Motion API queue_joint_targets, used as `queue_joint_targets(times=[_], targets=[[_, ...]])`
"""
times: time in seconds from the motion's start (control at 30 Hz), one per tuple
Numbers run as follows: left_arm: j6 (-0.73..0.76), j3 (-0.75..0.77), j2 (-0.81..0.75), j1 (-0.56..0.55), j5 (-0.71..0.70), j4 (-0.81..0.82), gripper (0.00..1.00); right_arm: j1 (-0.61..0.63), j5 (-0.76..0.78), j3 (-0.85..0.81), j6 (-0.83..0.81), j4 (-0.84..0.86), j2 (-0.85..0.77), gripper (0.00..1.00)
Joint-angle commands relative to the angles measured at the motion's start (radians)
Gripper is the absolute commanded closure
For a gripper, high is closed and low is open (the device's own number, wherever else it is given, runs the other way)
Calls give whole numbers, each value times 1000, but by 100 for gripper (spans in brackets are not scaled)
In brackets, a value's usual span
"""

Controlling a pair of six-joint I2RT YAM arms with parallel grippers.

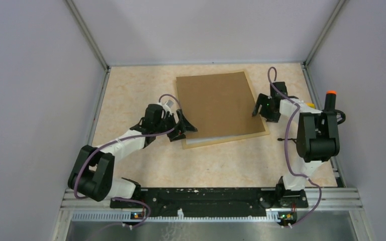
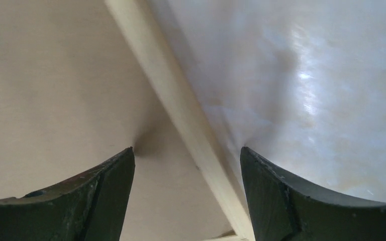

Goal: Put the photo into the frame
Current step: Adjust the photo frame item on the photo frame.

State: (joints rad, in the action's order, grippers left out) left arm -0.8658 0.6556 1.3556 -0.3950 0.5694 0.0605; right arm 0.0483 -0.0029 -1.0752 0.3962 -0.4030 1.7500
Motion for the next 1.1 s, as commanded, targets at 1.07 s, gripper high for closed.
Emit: queue_joint_targets(times=[1.07], targets=[[201,582,588,-172,-241,-422,12,100,-455,178,112,193,3,46]])
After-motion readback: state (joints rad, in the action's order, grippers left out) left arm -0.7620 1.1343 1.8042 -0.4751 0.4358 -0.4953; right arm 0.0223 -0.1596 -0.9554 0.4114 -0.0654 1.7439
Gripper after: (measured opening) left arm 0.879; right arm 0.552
